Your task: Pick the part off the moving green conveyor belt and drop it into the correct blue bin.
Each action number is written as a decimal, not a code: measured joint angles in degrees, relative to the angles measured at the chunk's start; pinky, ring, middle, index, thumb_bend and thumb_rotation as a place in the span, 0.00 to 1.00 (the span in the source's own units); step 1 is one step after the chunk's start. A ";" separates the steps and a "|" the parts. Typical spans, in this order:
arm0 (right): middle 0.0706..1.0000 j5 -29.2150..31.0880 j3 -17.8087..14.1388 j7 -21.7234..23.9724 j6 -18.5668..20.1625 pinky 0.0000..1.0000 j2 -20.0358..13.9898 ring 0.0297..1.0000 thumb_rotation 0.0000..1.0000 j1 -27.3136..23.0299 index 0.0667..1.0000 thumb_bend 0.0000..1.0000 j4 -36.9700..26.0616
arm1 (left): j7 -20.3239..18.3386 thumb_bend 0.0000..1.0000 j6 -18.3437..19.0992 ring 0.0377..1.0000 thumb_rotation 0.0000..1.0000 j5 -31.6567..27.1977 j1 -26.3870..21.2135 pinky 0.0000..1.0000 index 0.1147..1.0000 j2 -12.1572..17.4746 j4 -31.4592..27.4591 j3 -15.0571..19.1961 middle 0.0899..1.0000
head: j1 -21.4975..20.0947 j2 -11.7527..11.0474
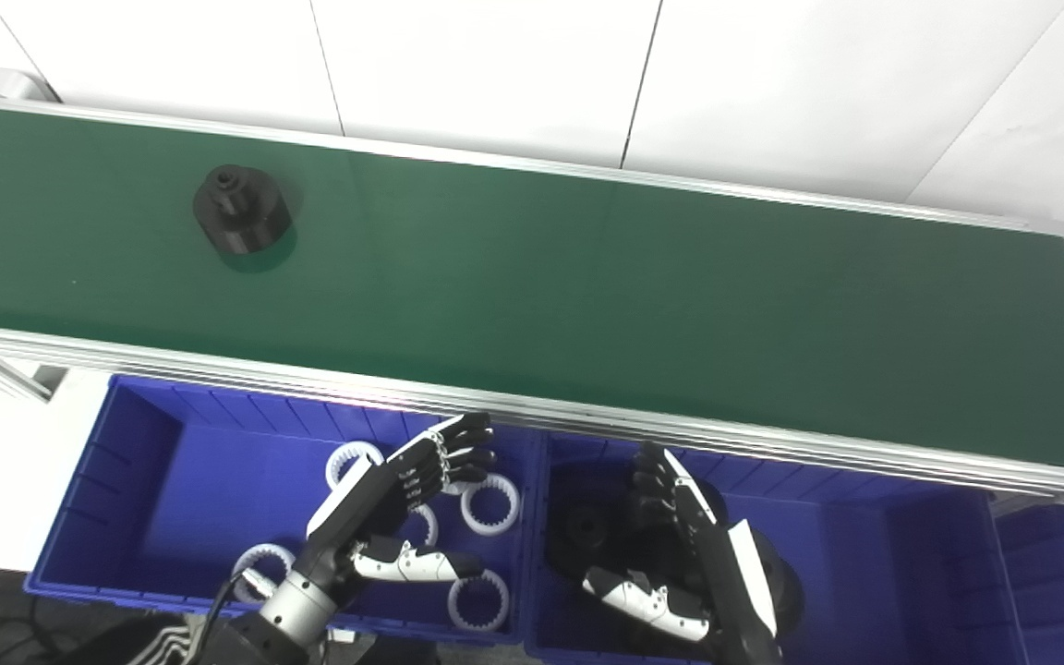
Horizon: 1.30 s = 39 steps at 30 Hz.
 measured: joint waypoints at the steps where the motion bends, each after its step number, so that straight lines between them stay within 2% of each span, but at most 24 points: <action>1: 0.87 0.18 -0.17 0.00 -1.03 0.78 -0.22 0.84 0.40 0.00 0.90 0.76 0.78 | 0.04 0.80 -0.61 0.80 0.24 0.53 -0.01 0.76 0.85 -0.14 0.42 -0.09 0.84 | 2.10 -1.75; 3: 0.87 0.51 -0.46 -0.06 -2.38 0.77 -0.65 0.84 0.39 -0.01 0.90 0.75 1.74 | 0.23 0.82 -0.98 0.79 0.26 2.02 -0.07 0.74 0.85 -0.52 1.26 -0.04 0.84 | 2.46 -2.11; 5: 0.87 0.83 -0.52 -0.71 -2.78 0.77 -1.21 0.84 0.38 -0.17 0.90 0.75 2.72 | 1.06 0.83 -1.04 0.80 0.27 3.92 -0.21 0.74 0.85 -1.07 2.26 0.12 0.84 | 6.84 -5.97; 8: 0.88 1.39 -0.47 -1.17 -2.91 0.77 -1.98 0.85 0.38 -0.24 0.90 0.75 3.14 | 1.71 0.86 -1.11 0.79 0.30 5.31 -0.57 0.72 0.84 -1.80 3.04 0.14 0.84 | 9.06 -8.00; 9: 0.88 1.58 -0.46 -1.21 -2.93 0.77 -2.14 0.85 0.38 -0.34 0.90 0.76 3.29 | 2.03 0.86 -1.11 0.78 0.31 5.78 -0.73 0.71 0.83 -2.00 3.50 0.13 0.83 | 10.37 -9.31; 11: 0.88 2.25 -0.46 -1.49 -3.11 0.75 -2.37 0.85 0.37 -0.72 0.90 0.77 4.21 | 3.17 0.87 -1.13 0.77 0.33 7.15 -1.02 0.69 0.82 -2.11 3.82 0.07 0.83 | 10.64 -9.68; 12: 0.88 2.53 -0.46 -1.59 -3.11 0.75 -2.47 0.85 0.37 -0.84 0.90 0.77 4.56 | 3.90 0.88 -1.13 0.77 0.33 7.76 -1.12 0.69 0.82 -2.11 3.83 -0.03 0.82 | 11.60 -10.81; 13: 0.88 2.77 -0.41 -1.75 -3.11 0.74 -2.63 0.85 0.37 -0.88 0.90 0.77 4.75 | 4.89 0.87 -1.13 0.77 0.33 8.61 -1.21 0.69 0.81 -2.13 3.83 -0.28 0.82 | 11.61 -10.82; 17: 0.89 3.69 0.51 -2.30 -3.15 0.74 -3.46 0.87 0.38 -1.15 0.92 0.77 5.55 | 7.66 0.87 -1.14 0.79 0.33 10.02 -1.32 0.71 0.79 -2.15 3.85 -1.50 0.81 | 13.10 -13.36; 20: 0.88 4.19 0.97 -2.77 -3.16 0.73 -3.88 0.86 0.39 -1.32 0.92 0.77 6.41 | 10.15 0.86 -1.15 0.79 0.34 10.86 -1.54 0.71 0.79 -2.08 4.38 -2.77 0.81 | 13.10 -13.72; 23: 0.89 4.83 1.23 -3.24 -3.16 0.75 -4.16 0.88 0.36 -1.41 0.92 0.76 6.41 | 12.13 0.85 -1.15 0.80 0.36 11.32 -1.88 0.72 0.79 -1.58 5.24 -4.26 0.81 | 13.02 -13.81; 26: 0.88 5.05 1.80 -3.95 -3.16 0.71 -4.47 0.85 0.38 -1.66 0.91 0.77 6.49 | 13.32 0.82 -1.15 0.80 0.37 11.59 -2.29 0.72 0.78 -0.90 5.58 -5.33 0.81 | 12.93 -13.72; 29: 0.87 5.02 2.30 -4.71 -3.16 0.71 -4.91 0.85 0.43 -1.90 0.91 0.78 6.63 | 14.78 0.82 -1.16 0.79 0.39 12.60 -3.02 0.71 0.78 0.12 5.71 -6.36 0.80 | 12.75 -13.89; 32: 0.87 4.88 2.99 -6.11 -3.16 0.73 -5.19 0.84 0.56 -2.03 0.91 0.79 6.64 | 16.21 0.82 -1.16 0.78 0.39 12.62 -3.70 0.69 0.78 0.66 6.47 -7.34 0.80 | 12.40 -14.07; 39: 0.85 3.14 4.56 -8.85 -3.16 0.68 -5.44 0.83 0.63 -2.67 0.89 0.80 6.72 | 16.81 0.81 -1.16 0.77 0.44 12.35 -4.37 0.69 0.78 1.71 6.97 -9.08 0.79 | 11.70 -14.07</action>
